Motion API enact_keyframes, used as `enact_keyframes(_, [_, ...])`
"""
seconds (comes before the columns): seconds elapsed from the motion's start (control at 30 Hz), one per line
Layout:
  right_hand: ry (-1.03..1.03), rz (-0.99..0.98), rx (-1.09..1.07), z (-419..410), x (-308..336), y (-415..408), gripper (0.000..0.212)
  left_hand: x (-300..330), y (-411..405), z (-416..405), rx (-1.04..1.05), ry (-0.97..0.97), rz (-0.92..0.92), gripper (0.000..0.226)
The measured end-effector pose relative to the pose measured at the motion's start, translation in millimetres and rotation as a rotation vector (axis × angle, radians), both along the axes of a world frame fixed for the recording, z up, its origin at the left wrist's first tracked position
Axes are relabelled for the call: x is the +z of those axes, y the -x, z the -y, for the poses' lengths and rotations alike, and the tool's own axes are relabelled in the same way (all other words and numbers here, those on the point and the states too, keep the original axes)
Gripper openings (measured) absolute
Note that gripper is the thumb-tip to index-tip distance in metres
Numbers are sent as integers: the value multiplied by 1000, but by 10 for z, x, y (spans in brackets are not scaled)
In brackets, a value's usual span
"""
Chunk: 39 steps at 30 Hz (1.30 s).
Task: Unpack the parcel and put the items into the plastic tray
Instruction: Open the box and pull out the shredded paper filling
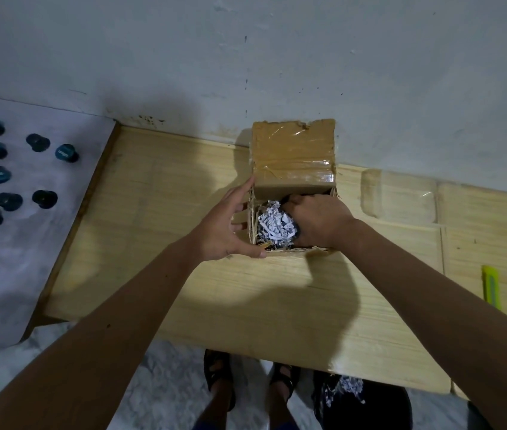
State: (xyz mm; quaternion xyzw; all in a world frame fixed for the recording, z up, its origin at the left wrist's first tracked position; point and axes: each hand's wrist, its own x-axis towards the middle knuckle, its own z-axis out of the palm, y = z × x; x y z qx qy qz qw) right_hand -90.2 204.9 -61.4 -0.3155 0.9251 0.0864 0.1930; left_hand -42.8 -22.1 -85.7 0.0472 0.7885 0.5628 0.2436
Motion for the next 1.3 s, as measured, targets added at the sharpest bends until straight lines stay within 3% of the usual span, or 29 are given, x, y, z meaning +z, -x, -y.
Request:
enact_keyframes(0.33, [-26,0,0,1,71,-22,70,14,-13,-40,11,3,8,145])
enact_keyframes(0.63, [-120,-32,28,68,75,-61,60,19,-28,-52,16,5,3,144])
enact_keyframes(0.9, [-92,-38,44,17,-30,0,72,14,-19,-62,10,23,-24,144])
enact_keyframes(1.13, [72,18,-14,-94,-77,47,78,-12,-19,-46,0,21,-34,143])
enact_keyframes(1.3, [307,117,-144,-170,35,70,67,-32,-20,-43,-1,28,-48,145])
